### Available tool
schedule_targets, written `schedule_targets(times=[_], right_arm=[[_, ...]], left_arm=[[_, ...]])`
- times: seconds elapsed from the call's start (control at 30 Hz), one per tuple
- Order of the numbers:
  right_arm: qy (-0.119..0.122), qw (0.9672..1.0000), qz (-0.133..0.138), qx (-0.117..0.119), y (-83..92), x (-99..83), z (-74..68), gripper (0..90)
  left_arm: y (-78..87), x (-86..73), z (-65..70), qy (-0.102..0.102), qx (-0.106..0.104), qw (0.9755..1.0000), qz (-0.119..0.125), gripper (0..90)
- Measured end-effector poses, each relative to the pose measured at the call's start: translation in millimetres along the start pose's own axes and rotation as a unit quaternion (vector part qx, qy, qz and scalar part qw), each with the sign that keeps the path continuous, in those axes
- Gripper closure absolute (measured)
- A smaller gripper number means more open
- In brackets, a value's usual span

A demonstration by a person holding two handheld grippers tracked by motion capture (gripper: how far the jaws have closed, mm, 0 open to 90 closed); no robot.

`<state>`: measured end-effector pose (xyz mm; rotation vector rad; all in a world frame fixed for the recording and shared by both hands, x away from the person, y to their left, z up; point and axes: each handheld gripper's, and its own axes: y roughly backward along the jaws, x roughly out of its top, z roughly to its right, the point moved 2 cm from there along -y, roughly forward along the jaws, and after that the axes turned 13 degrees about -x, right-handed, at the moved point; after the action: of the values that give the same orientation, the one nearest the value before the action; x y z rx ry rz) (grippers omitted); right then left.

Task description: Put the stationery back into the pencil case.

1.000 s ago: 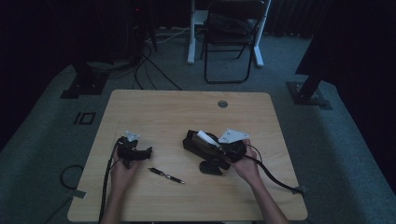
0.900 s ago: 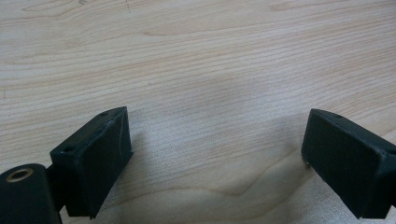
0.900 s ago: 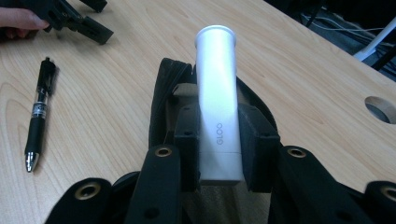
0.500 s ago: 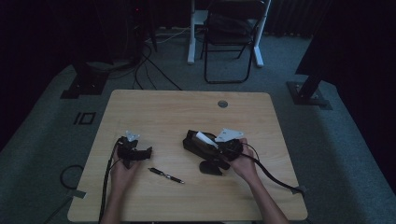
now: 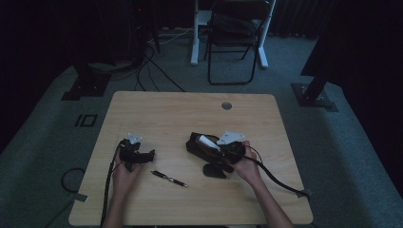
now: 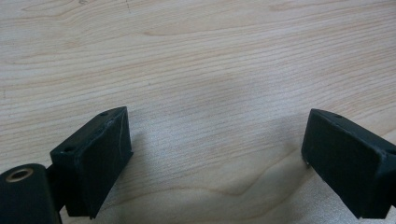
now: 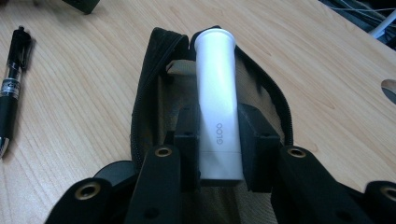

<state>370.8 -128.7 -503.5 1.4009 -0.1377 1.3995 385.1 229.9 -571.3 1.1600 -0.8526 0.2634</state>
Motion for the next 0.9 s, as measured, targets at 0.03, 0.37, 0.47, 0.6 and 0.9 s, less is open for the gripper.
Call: schedule_targets(times=[0.03, 0.37, 0.47, 0.6, 0.9], right_arm=[[0.001, 1.0000, -0.001, 0.000, -0.6, -0.2, -0.3, 71.5], [0.000, 0.9999, -0.011, 0.003, -6.1, -1.8, -0.6, 71.5], [0.000, 0.9999, -0.016, 0.004, -8.0, -2.4, -0.8, 71.5], [0.001, 0.9998, -0.021, 0.005, -10.1, -3.0, -0.7, 71.5], [0.003, 0.9991, -0.042, 0.010, -17.0, -5.7, -0.8, 71.5]], left_arm=[[0.0, 0.0, 0.0, 0.000, 0.000, 1.0000, 0.000, 8.5], [0.0, 0.0, 0.0, 0.000, 0.000, 1.0000, 0.000, 8.5], [0.0, 0.0, 0.0, 0.000, 0.000, 1.0000, 0.000, 8.5], [0.0, 0.0, 0.0, 0.000, 0.000, 1.0000, 0.000, 8.5], [0.0, 0.0, 0.0, 0.000, 0.000, 1.0000, 0.000, 8.5]])
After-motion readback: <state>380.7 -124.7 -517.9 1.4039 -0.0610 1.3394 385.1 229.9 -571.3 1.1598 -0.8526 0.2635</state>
